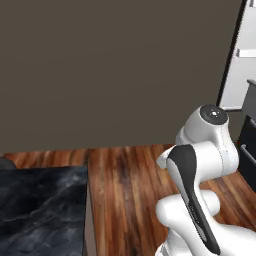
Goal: Place the onion and cucumber inside the fridge drawer. Close the drawer after placing the vegetables.
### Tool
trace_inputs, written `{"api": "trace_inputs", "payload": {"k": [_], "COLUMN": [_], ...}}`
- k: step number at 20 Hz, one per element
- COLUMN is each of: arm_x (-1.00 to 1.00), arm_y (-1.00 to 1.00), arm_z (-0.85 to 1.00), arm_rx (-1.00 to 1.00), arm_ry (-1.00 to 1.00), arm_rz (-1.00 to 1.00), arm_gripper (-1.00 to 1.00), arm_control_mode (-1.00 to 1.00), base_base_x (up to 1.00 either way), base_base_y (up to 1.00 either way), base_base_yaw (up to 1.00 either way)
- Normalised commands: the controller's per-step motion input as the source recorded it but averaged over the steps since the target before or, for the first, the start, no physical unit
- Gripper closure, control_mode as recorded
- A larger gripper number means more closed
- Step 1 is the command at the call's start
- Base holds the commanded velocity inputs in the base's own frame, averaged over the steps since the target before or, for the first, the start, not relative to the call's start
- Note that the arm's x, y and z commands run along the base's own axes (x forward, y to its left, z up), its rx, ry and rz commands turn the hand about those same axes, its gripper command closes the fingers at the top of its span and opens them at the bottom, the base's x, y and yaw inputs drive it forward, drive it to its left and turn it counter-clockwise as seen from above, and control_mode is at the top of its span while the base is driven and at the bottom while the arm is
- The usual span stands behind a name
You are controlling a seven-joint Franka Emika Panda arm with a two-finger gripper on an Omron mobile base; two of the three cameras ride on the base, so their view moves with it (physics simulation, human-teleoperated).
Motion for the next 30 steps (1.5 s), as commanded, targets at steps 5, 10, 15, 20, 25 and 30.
{"api": "trace_inputs", "payload": {"k": [5,10,15,20,25,30], "arm_x": [0.00,0.00,0.00,0.00,0.00,0.00], "arm_y": [0.00,0.00,0.00,0.00,0.00,0.00], "arm_z": [0.00,0.00,0.00,0.00,0.00,0.00], "arm_rx": [0.00,0.00,0.00,0.00,0.00,0.00], "arm_ry": [0.00,0.00,0.00,0.00,0.00,0.00], "arm_rz": [0.00,0.00,0.00,0.00,0.00,0.00], "arm_gripper": [1.00,1.00,1.00,1.00,1.00,1.00], "arm_control_mode": [1.00,1.00,1.00,1.00,1.00,1.00], "base_base_x": [0.72,0.75,0.83,0.90,0.86,0.77], "base_base_y": [0.00,0.00,0.12,0.07,0.02,0.00], "base_base_yaw": [-0.51,-0.49,-0.49,-0.51,-0.54,-0.52]}}
